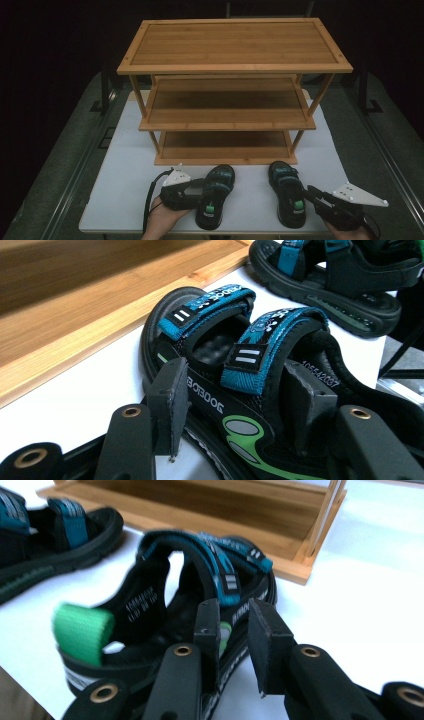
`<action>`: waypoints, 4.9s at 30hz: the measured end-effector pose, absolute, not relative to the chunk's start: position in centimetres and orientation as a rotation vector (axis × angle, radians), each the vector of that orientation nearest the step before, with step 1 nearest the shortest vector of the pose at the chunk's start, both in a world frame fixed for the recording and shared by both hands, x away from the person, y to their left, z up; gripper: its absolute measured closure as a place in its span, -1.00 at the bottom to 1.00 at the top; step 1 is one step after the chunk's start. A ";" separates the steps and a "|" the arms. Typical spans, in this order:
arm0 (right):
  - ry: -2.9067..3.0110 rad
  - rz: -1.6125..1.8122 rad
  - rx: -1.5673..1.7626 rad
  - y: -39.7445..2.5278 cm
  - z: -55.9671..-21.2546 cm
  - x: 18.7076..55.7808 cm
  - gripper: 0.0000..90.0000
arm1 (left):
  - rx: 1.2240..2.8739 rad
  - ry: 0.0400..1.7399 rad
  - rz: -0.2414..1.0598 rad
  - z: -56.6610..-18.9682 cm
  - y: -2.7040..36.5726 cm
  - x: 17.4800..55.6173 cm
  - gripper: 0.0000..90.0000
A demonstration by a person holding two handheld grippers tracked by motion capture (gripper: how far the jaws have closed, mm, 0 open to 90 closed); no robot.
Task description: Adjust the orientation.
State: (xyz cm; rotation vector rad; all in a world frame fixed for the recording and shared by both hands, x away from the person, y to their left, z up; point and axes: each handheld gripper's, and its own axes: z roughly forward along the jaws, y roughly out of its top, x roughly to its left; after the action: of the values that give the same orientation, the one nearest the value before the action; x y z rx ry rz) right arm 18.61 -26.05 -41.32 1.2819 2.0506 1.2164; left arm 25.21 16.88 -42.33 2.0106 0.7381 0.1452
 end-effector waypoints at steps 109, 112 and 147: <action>1.928 1.142 1.181 -17.4 -39.8 23.0 0.82 | 1.847 0.894 0.468 -40.9 16.5 28.2 0.78; 1.926 1.136 1.181 -17.1 -39.9 23.4 0.82 | 1.847 0.904 0.480 -41.0 16.3 28.6 0.78; 1.878 1.077 1.198 -14.6 -40.3 27.7 0.82 | 1.810 1.002 0.565 -41.9 14.5 31.5 0.78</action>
State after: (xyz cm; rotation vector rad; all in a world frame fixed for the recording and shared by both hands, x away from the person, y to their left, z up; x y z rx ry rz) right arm 27.72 -14.60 -40.30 1.1978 1.8778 1.0774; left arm 31.47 14.54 -41.92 1.8100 1.0022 0.5655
